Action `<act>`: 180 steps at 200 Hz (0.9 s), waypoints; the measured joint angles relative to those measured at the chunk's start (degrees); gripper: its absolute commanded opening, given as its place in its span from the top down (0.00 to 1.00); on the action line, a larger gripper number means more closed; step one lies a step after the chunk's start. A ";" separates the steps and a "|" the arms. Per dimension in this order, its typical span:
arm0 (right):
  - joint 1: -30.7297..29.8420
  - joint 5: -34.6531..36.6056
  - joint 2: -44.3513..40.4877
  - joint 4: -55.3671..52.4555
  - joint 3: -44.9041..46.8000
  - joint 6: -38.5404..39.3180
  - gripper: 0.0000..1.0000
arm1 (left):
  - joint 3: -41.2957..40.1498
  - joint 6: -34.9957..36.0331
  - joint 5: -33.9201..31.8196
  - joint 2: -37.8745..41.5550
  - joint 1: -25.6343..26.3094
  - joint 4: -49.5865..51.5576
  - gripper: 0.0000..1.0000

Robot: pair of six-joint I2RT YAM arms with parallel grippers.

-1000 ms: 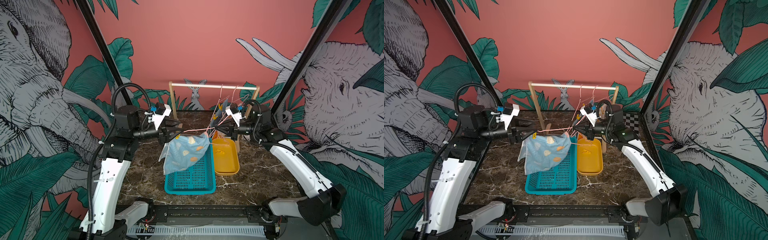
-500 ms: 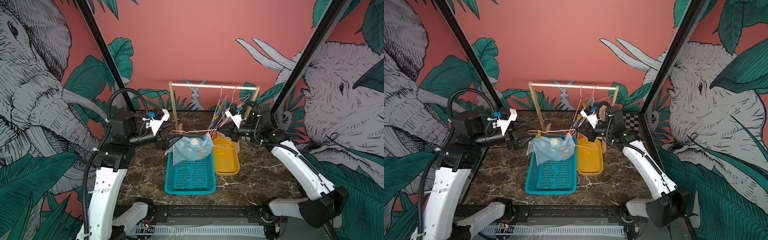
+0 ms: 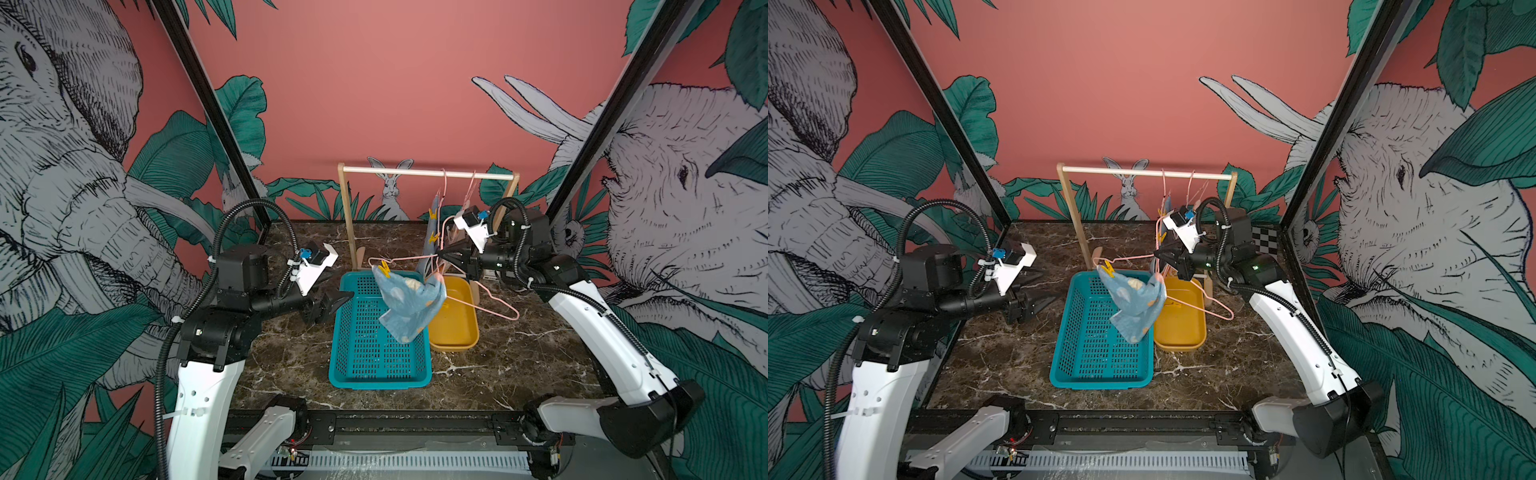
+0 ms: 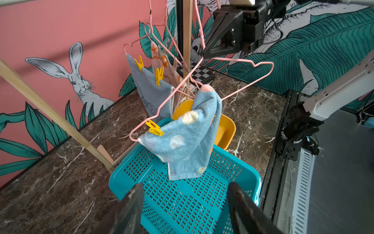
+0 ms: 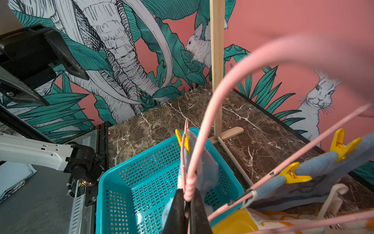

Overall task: Remove the clothespins securing towels to the hanger
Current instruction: Adjust the hanger, then adjust the clothespin on the hanger.

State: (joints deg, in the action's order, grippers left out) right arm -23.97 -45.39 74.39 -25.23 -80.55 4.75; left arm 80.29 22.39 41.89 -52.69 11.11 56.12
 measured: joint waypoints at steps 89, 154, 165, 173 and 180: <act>-0.20 -0.35 -0.26 0.11 0.02 -0.31 1.00 | -7.19 -1.88 0.96 -4.94 0.00 -9.64 0.36; -0.26 -2.08 -1.86 1.16 0.02 -1.92 1.00 | -14.82 -2.49 4.26 -5.18 0.00 -20.68 0.45; -0.26 -2.32 -1.86 1.42 0.02 -2.21 1.00 | -15.08 -2.95 4.52 -5.57 0.00 -22.14 0.44; -0.26 -2.54 -1.86 1.57 0.02 -2.49 1.00 | -15.13 -3.39 4.87 -6.19 0.00 -23.10 0.44; -0.26 -2.86 -1.86 1.84 0.02 -2.71 1.00 | -15.15 -3.65 5.22 -6.78 0.00 -23.91 0.44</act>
State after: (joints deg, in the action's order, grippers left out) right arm -24.23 -48.25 72.53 -23.40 -80.53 2.04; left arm 65.14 18.74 47.11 -59.46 11.11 32.21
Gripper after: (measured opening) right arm 0.049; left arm 0.562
